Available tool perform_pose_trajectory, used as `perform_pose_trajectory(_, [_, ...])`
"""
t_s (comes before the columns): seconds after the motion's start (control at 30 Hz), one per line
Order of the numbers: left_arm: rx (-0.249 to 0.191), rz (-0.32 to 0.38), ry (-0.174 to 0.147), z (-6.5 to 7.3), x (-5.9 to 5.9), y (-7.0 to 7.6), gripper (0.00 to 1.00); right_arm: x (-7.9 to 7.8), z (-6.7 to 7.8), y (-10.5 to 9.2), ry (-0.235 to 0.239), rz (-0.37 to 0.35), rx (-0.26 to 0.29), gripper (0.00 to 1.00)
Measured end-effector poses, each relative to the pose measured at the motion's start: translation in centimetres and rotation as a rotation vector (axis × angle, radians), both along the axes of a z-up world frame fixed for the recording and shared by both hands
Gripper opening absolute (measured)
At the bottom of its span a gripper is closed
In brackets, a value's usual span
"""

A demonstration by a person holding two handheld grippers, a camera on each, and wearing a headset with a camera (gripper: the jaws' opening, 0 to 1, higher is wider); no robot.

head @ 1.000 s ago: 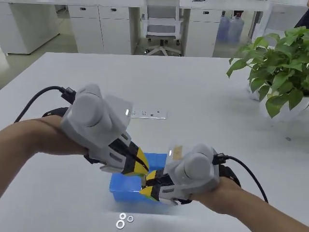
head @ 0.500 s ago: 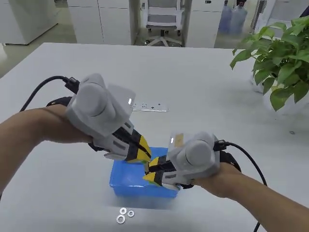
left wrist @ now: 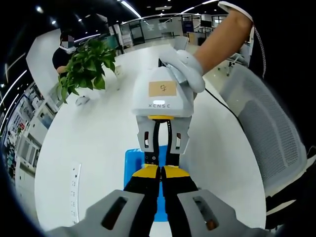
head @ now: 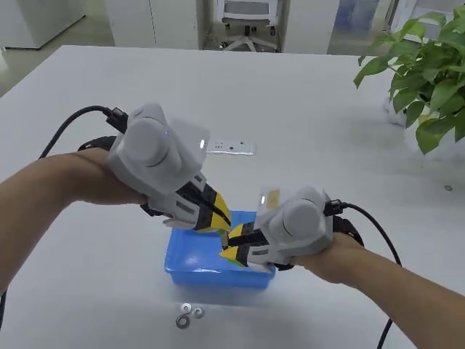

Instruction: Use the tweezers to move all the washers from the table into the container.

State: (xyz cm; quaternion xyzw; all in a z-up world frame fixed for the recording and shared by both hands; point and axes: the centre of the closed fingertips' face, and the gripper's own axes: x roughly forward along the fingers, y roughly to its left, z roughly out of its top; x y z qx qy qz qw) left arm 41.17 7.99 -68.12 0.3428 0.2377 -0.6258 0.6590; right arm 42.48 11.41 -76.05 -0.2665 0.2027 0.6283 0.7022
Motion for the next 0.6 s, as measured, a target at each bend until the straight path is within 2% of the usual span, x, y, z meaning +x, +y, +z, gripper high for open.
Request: perform_pose_trajectory(0.6, [0.001,0.023,0.010,-2.1,1.7,0.3,0.05,1.4,-2.2,0.0,0.028,0.001,-0.021,0.10])
